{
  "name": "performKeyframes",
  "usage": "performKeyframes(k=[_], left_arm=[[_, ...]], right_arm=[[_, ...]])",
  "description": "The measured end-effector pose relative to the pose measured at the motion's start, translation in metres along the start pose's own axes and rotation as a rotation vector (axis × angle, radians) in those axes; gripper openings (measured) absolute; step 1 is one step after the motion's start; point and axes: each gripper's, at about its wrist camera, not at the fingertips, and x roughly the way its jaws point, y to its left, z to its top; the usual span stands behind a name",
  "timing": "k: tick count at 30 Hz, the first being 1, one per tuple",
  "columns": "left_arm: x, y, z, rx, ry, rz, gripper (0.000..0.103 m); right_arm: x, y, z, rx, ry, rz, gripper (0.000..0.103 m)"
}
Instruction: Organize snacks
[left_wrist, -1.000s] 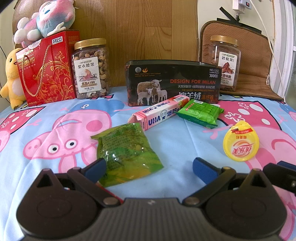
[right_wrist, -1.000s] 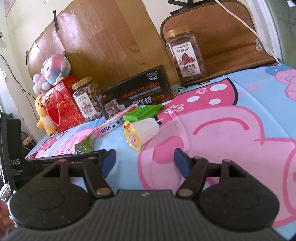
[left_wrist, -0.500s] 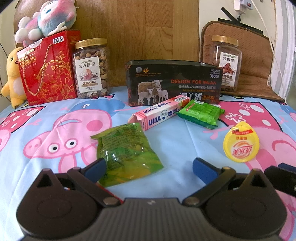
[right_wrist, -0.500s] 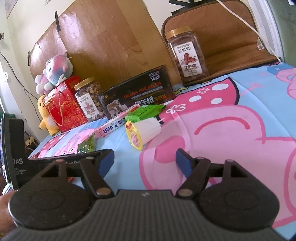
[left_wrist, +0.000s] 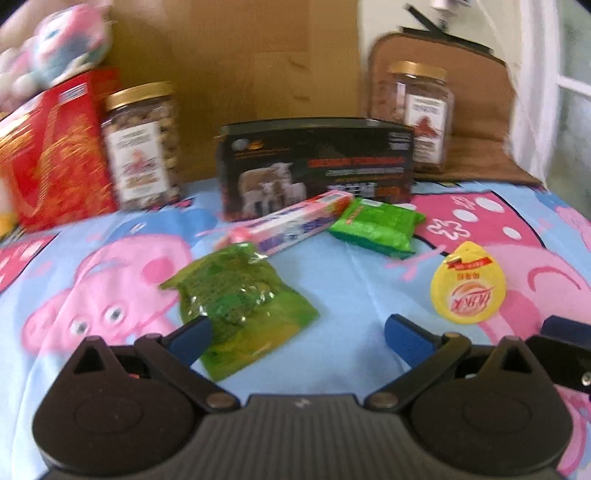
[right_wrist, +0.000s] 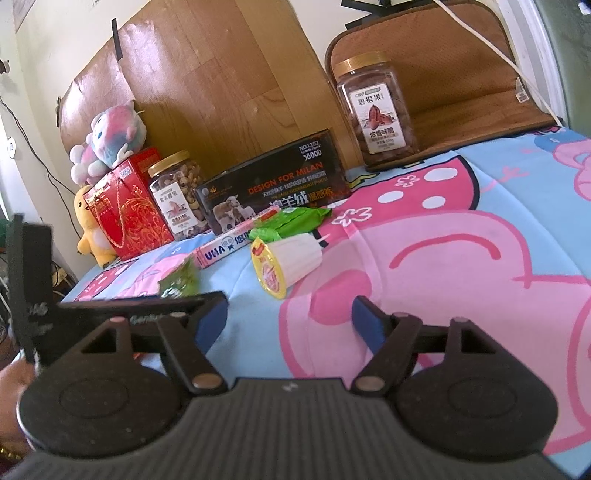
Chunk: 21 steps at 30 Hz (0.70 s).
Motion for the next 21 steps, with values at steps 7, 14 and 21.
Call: performKeyframes(k=[7,14,21], left_arm=[[0.0053,0.0036,0.0005,0.004,0.001,-0.040,0.103],[0.0048,0.0030,0.0004,0.004,0.001,-0.038,0.103],[0.0053,0.0030,0.0000,0.003,0.001,-0.038,0.103]], right_arm=[[0.0007,0.0004,0.0000,-0.006,0.002,-0.001,0.078],[0.0017,0.0010,0.0001,-0.004,0.004,0.005,0.079],[0.0026,0.0018,0.0004,-0.008,0.006,0.004,0.080]])
